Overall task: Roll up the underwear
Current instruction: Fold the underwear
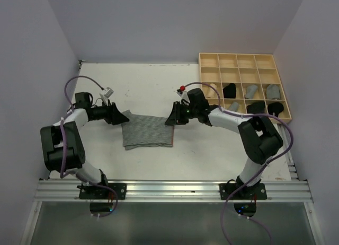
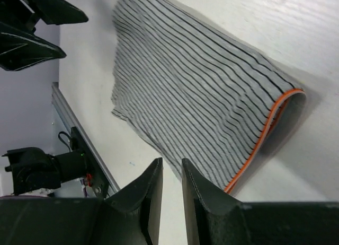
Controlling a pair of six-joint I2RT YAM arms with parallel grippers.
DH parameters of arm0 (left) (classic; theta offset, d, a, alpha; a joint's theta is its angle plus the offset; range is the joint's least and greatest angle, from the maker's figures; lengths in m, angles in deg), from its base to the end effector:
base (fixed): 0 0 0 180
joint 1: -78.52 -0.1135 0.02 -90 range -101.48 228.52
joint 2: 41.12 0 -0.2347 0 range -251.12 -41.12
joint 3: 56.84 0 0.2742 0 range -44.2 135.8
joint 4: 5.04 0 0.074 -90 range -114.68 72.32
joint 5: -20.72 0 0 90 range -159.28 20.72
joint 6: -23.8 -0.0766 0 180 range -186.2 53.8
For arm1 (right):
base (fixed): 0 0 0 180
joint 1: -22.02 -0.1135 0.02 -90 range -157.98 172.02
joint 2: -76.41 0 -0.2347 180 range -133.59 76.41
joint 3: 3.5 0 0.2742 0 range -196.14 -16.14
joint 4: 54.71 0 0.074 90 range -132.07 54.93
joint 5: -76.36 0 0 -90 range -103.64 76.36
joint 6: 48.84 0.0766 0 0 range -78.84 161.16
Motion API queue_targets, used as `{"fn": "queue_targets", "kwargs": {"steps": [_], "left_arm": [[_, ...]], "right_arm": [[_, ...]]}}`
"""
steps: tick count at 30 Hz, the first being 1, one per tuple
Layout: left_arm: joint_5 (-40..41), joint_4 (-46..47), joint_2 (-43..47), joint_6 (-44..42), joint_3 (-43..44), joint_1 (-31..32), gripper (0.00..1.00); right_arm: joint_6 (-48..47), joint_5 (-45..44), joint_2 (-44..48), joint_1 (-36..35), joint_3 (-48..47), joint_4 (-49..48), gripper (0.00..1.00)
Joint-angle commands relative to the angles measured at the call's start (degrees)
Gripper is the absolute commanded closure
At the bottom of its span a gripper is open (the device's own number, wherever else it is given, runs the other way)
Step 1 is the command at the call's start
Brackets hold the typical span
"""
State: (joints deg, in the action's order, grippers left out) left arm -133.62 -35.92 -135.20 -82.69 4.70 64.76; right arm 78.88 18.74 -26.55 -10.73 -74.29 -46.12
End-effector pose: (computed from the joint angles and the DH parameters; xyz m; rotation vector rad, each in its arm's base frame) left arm 0.3232 0.0081 0.1043 0.3726 2.1537 -1.1795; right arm 0.3225 0.2562 0.1057 -0.2209 2.4782 1.2369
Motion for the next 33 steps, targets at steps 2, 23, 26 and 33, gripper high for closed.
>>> {"fn": "queue_targets", "kwargs": {"steps": [2,23,26,33], "left_arm": [[-2.63,-11.02,7.15,-11.72,0.24,-0.48,0.4],[0.0,-0.13,-18.33,1.37,3.82,0.05,0.47],[-0.79,-5.28,-15.71,-2.83,5.76,-0.3,0.46],[3.05,-23.94,-2.81,-28.99,11.39,-0.22,0.43]], "right_arm": [[-4.76,-0.3,4.43,-1.52,-1.8,7.4,0.74],[18.18,4.09,-19.21,-5.92,8.32,-29.68,0.78],[17.14,4.1,-16.06,-5.74,8.23,-28.92,0.76],[-9.89,-4.33,4.14,-5.39,0.42,3.83,0.67]]}}
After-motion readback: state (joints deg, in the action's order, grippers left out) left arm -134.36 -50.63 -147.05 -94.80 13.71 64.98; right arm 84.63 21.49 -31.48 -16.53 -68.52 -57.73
